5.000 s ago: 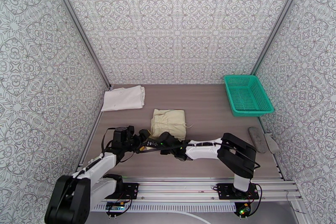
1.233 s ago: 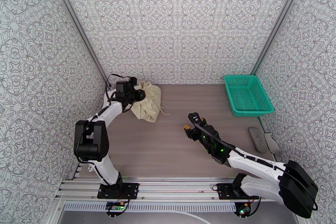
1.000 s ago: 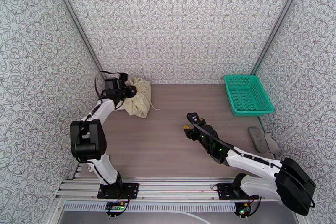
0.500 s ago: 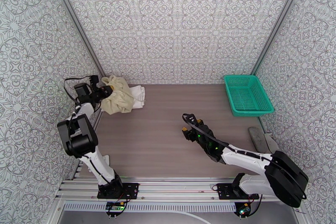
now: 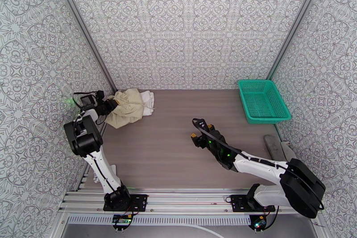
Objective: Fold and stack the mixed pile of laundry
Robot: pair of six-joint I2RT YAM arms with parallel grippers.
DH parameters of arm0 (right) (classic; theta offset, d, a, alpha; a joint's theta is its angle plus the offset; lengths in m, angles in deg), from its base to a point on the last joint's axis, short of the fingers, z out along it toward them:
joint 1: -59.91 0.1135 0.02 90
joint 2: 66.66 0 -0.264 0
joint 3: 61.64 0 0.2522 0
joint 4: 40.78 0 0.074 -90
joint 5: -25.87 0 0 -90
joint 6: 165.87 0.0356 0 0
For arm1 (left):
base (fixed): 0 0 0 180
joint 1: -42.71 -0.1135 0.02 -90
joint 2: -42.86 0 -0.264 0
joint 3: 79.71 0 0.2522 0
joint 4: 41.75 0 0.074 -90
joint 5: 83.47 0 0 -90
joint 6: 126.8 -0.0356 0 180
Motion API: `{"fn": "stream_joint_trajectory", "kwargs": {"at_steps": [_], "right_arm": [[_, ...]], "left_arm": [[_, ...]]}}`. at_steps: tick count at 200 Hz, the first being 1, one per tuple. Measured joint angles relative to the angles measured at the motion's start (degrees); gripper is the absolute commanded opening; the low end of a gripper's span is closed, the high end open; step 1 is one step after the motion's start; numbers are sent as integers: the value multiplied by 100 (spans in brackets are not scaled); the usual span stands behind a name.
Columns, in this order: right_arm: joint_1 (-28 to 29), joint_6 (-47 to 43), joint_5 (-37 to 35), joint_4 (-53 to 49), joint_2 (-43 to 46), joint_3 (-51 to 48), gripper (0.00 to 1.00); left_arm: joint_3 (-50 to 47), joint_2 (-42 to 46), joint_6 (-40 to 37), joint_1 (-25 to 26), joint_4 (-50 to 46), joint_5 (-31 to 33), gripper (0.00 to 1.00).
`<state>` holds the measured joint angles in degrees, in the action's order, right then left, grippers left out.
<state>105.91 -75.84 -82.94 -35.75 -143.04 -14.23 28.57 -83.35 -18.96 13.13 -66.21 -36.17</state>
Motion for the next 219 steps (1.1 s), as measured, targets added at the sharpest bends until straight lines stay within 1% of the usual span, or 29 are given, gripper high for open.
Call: {"fn": "stream_joint_trajectory", "kwargs": {"at_steps": [17, 27, 32, 39, 42, 61, 66, 75, 79, 89, 99, 121, 135, 152, 175, 183, 200, 219], "right_arm": [[0, 0, -2, -4, -44, 0, 81], [0, -2, 0, -7, -68, 0, 81], [0, -2, 0, -13, -76, 0, 82], [0, -2, -2, -20, -90, 2, 82], [0, -2, 0, -31, -96, 4, 82], [0, -2, -2, -70, -105, 11, 82], [0, -4, -2, -76, -105, 11, 83], [0, -4, -2, -90, -105, 11, 83], [0, -4, -2, -90, -105, 11, 83], [0, -4, -2, -87, -105, 11, 83], [0, -4, -2, -87, -105, 11, 83], [0, -4, 2, -85, -105, 11, 83], [0, -2, 9, -85, -105, 11, 84], [0, -2, 50, -83, -105, 11, 84], [0, 0, 114, -83, -105, 11, 84], [0, 0, 127, -83, -103, 11, 84], [0, 2, 129, -83, -92, 9, 84], [-2, 4, 127, -81, -59, 9, 84]], "left_arm": [[485, -179, -157, 46, -511, 212, 3], [737, -313, -229, 76, -699, 321, 8], [848, -369, -260, 96, -791, 372, 14], [964, -446, -293, 122, -890, 422, 29], [1003, -472, -323, 133, -931, 468, 33], [1189, -551, -376, 184, -1259, 761, 42], [1239, -557, -382, 197, -1357, 850, 48], [1362, -570, -431, 205, -1554, 1032, 66], [1423, -570, -448, 212, -1633, 1137, 72], [1550, -570, -463, 232, -1821, 1403, 81], [1668, -568, -470, 254, -1991, 1681, 86], [1963, -553, -457, 321, -2529, 2380, 88], [2352, -553, -389, 365, -3036, 2879, 90], [2848, -490, -297, 415, -3434, 3292, 90], [3217, -214, -260, 470, -3818, 3751, 90], [3346, -144, -262, 490, -3915, 3851, 86], [3648, -20, -271, 542, -4103, 4013, 75], [3617, 170, -284, 634, -4216, 4044, 64]]}}
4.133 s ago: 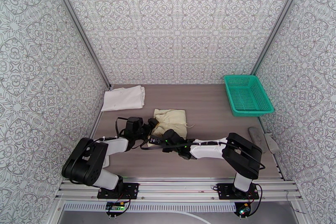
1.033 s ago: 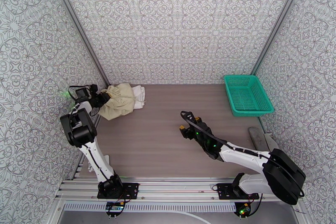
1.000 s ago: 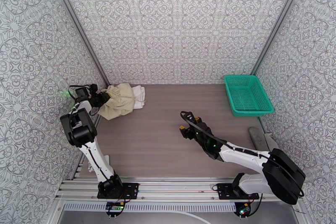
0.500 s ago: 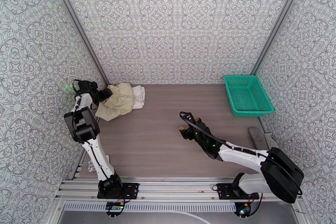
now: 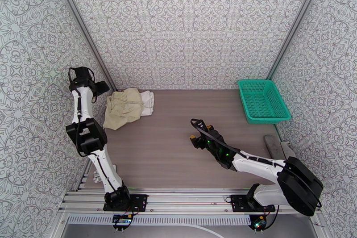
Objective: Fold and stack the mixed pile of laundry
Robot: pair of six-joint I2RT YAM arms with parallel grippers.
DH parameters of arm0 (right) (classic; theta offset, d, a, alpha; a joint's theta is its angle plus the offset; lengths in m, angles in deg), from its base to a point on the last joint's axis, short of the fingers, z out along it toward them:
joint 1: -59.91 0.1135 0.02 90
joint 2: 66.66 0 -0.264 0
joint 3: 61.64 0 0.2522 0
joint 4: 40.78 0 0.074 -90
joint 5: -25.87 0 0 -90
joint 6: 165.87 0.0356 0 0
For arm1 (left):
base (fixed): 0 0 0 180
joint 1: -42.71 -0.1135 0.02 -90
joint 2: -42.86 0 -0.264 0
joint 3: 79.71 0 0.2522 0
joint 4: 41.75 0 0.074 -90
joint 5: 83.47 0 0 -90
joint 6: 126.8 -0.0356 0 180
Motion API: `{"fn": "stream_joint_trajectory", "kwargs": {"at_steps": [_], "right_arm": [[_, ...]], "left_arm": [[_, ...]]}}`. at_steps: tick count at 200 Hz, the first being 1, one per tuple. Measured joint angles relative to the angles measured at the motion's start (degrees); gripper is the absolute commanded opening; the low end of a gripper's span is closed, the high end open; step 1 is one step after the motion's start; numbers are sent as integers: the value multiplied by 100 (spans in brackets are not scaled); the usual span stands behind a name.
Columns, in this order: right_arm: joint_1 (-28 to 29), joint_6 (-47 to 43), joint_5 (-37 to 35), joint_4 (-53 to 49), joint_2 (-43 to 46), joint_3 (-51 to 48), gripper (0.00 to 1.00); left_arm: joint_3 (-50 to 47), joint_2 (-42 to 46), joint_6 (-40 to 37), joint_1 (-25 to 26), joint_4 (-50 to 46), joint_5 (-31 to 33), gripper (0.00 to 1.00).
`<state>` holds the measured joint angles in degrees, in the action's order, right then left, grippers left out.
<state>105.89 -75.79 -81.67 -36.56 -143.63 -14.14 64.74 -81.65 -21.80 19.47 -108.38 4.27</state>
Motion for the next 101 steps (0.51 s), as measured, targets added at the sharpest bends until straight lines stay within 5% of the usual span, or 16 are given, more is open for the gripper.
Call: {"fn": "stream_joint_trajectory", "kwargs": {"at_steps": [45, 101], "right_arm": [[-39, 17, 4, 4, 13, 0, 84], [-42, 20, 0, -2, 70, -61, 84]], "left_arm": [[-898, 297, -118, 560, 42, -391, 17], [-1565, -378, 22, 538, 391, -813, 4]]}}
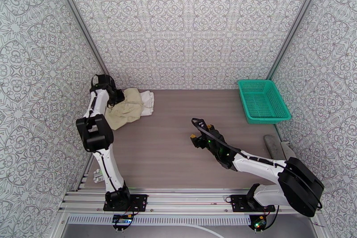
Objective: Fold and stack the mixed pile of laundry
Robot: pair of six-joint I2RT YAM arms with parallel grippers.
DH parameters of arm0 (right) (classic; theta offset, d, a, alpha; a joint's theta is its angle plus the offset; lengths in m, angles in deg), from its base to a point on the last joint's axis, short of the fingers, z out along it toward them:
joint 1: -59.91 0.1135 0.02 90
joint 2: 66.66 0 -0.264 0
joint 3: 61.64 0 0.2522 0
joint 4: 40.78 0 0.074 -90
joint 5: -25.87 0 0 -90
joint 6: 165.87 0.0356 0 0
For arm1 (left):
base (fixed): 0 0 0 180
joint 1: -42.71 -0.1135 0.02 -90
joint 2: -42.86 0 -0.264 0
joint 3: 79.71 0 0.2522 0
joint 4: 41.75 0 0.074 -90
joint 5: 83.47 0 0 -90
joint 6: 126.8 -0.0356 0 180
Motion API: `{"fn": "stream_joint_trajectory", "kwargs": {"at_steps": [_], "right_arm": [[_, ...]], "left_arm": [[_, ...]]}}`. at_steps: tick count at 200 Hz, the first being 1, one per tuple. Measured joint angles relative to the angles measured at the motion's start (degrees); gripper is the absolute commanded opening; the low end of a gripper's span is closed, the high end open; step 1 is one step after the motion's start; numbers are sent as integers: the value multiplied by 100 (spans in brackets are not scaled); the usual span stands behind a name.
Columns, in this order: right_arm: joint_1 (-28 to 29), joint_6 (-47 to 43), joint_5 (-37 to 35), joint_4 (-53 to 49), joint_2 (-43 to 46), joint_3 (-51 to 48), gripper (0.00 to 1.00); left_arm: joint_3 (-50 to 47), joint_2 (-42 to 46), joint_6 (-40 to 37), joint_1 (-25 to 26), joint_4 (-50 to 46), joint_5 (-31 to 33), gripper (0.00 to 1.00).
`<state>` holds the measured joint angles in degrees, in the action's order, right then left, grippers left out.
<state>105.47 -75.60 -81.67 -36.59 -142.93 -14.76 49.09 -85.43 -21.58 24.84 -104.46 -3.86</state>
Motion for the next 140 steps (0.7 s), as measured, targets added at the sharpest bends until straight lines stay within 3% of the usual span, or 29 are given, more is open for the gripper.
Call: {"fn": "stream_joint_trajectory", "kwargs": {"at_steps": [55, 78, 108, 140], "right_arm": [[-20, 0, -2, -4, 20, -90, 84], [-20, 0, -2, -4, 20, -90, 84], [-20, 0, -2, -4, 20, -90, 84], [-20, 50, -2, -33, 52, -92, 85]], "left_arm": [[-614, -238, 127, -505, 326, 9, 6], [-785, -232, 160, -577, 529, -52, 20], [-844, -76, 223, -562, 590, -76, 50], [-1097, 525, 278, -474, 601, 127, 54]]}}
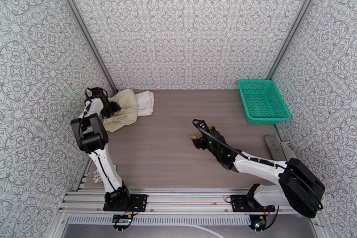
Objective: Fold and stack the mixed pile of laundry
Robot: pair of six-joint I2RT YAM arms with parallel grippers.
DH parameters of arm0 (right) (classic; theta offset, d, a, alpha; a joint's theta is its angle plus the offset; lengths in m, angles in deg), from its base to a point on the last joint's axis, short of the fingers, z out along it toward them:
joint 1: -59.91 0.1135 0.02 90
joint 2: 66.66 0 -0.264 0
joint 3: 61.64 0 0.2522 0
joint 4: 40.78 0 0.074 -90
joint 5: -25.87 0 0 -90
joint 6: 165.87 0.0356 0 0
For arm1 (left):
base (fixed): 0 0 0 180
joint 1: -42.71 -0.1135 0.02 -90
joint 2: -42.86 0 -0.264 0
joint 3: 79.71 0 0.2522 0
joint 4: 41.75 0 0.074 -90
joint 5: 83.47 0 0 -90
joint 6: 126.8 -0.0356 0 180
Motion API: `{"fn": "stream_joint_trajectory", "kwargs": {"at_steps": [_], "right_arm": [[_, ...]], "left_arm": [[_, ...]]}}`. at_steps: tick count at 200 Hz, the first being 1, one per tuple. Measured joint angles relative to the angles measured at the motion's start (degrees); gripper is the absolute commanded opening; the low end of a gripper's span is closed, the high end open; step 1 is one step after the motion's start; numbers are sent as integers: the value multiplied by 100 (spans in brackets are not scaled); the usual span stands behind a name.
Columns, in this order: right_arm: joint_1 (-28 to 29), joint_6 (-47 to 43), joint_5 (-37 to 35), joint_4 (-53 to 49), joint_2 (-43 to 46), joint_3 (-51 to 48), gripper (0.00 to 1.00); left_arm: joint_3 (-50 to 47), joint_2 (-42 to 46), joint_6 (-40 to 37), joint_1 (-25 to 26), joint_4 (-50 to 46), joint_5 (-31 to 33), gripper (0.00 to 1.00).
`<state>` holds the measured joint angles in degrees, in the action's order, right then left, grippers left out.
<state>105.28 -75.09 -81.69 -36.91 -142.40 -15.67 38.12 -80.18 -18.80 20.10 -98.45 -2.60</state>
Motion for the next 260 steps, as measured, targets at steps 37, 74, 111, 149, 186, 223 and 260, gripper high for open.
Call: {"fn": "stream_joint_trajectory", "kwargs": {"at_steps": [37, 74, 111, 149, 186, 223, 260], "right_arm": [[0, 101, 2, -15, 133, -17, 85], [-17, 142, 7, -17, 190, -44, 85], [-44, 142, 26, -15, 192, -63, 85], [-44, 149, 50, -13, 186, -63, 85], [-48, 203, 92, -20, 195, -63, 85], [-72, 203, 50, -116, 352, -85, 86], [-323, 175, -66, -442, 855, -120, 86]], "left_arm": [[-1460, 1617, 289, 227, 474, 197, 32], [-3486, 2796, 627, 420, 1062, 350, 2], [-4162, 2225, 734, 369, 1263, 433, 0], [-3445, 1335, 734, 275, 1346, 334, 0], [-2282, 490, 730, 175, 1001, 155, 0], [-1366, -81, 708, 48, 643, -11, 0], [-726, -466, 643, -57, 149, -258, 0]]}}
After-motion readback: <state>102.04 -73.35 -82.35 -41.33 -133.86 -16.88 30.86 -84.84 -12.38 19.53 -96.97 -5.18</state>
